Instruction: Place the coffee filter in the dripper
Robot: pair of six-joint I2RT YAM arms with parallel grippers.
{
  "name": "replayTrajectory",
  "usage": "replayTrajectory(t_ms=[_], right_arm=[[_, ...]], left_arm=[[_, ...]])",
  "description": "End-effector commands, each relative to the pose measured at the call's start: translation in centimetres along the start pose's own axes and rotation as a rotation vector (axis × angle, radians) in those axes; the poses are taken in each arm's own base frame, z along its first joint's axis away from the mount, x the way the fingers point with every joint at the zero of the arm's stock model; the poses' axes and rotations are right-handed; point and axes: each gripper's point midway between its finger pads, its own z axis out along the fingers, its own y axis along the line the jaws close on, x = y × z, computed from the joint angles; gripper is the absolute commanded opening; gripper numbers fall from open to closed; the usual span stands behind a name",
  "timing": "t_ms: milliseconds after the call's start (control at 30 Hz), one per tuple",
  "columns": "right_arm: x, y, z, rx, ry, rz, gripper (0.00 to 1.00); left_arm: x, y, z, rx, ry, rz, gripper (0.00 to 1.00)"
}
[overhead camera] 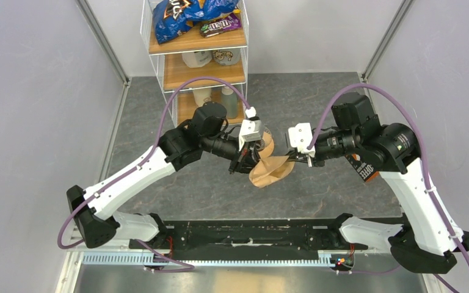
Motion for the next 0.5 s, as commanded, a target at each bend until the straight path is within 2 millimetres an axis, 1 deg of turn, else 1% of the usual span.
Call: replayTrajectory(t_ms=[0,33,67,133,167,200,233,267,300,333,367,400,433,467], right_arm=[[-0.5,-0.4,-0.6,0.043,0.000,0.017,0.00],[-0.2,-0.8,-0.6,0.072,0.014,0.034,0.00],[0.0,-1.1,-0.8,0.097,0.029,0.062,0.00],[0.9,-2.0,-1.2,0.172,0.075,0.121,0.00],[1.6,-2.3,-1.5,0.209,0.105,0.148,0.00],[2.4,-2.5,-1.5,0.230,0.134,0.164,0.00],[3.1,-2.7,-1.7,0.258,0.161,0.182,0.00],[3.8,-2.8,-1.6,0.276,0.183,0.196,0.00],[4.5,-3.1,-1.7,0.299,0.206,0.215,0.00],[5.2,-3.5,-1.6,0.325,0.228,0.240,0.00],[5.7,-3.8,-1.4,0.338,0.244,0.257,0.00],[6.3,-4.1,-1.2,0.348,0.263,0.280,0.00],[6.7,-4.6,-1.0,0.366,0.279,0.300,0.00],[7.0,-5.0,-0.7,0.372,0.289,0.328,0.00]], left_arm=[[-0.9,-0.9,-1.0,-0.012,-0.012,0.056,0.33],[-0.4,-0.7,-1.4,-0.041,0.008,0.055,0.56],[-0.2,0.2,-2.1,-0.107,0.024,0.043,0.68],[0.0,2.3,-4.9,-0.223,0.026,0.012,0.81],[-0.1,3.9,-7.0,-0.296,0.016,-0.010,0.87],[-0.4,5.0,-9.1,-0.365,0.005,-0.010,0.92],[-1.1,6.3,-11.5,-0.459,-0.003,0.010,0.93],[-2.1,7.0,-13.5,-0.539,-0.011,0.039,0.93],[-3.6,7.5,-15.4,-0.618,-0.041,0.061,0.94],[-4.9,7.1,-16.2,-0.635,-0.071,0.078,0.94],[-6.5,5.8,-16.4,-0.614,-0.100,0.116,0.94],[-7.7,4.8,-16.4,-0.589,-0.137,0.137,0.94],[-8.8,4.3,-16.3,-0.583,-0.181,0.139,0.94],[-9.4,4.0,-16.0,-0.586,-0.201,0.143,0.95]])
